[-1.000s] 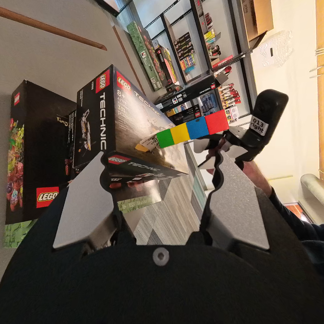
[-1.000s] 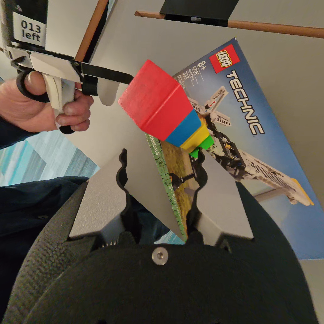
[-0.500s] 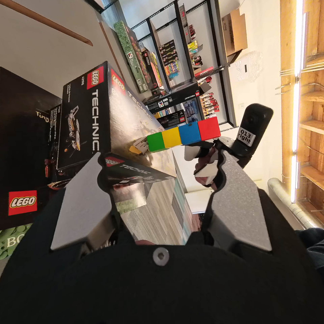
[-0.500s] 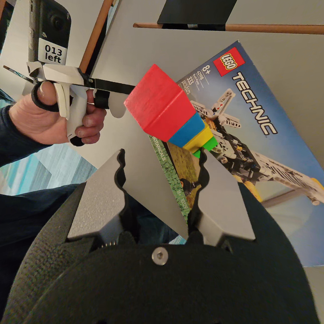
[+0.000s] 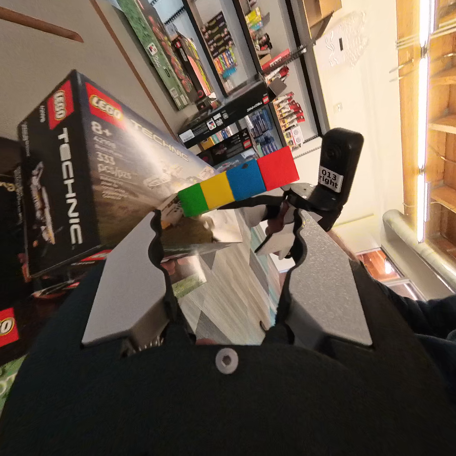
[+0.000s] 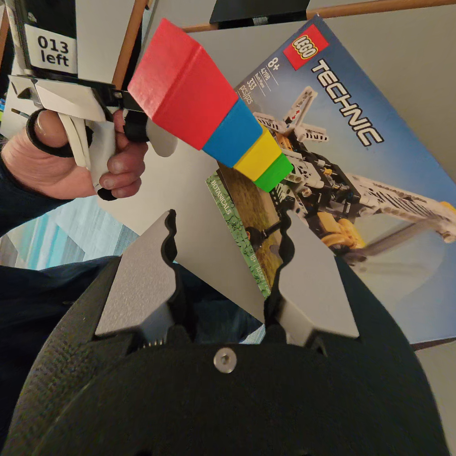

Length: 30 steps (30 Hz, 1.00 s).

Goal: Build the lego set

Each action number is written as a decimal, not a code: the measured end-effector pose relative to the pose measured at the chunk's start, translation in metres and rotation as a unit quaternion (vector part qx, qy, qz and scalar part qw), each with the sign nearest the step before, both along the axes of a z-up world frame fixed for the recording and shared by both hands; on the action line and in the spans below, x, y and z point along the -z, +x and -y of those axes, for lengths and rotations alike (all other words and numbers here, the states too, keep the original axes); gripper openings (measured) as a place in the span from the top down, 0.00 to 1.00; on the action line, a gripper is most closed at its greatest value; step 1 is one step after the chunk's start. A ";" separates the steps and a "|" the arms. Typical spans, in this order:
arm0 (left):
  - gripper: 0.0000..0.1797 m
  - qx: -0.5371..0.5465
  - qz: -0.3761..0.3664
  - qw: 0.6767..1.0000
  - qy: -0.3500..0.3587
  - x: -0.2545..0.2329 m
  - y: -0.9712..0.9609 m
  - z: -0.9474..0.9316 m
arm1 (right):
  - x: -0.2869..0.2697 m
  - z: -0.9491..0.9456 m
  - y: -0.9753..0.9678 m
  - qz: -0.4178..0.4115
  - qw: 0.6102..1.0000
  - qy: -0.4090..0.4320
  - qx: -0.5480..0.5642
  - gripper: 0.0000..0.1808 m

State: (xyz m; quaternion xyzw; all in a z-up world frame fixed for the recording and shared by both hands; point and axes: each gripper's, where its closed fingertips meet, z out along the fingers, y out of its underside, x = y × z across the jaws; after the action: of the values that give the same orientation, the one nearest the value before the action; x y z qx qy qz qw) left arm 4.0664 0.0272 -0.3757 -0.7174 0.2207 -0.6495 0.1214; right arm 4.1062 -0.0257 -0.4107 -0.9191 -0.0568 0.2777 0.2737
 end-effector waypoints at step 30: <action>0.52 0.057 -0.140 0.962 0.226 0.033 0.071 0.026 | -0.001 0.012 0.047 -0.020 0.999 0.005 0.026 0.54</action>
State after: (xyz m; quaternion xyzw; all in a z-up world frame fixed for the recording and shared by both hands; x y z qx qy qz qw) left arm 4.1377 0.0013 -0.4087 -0.7412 0.4170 -0.4819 0.2107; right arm 4.1533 -0.0381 -0.4101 -0.9132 -0.0292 0.2882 0.2865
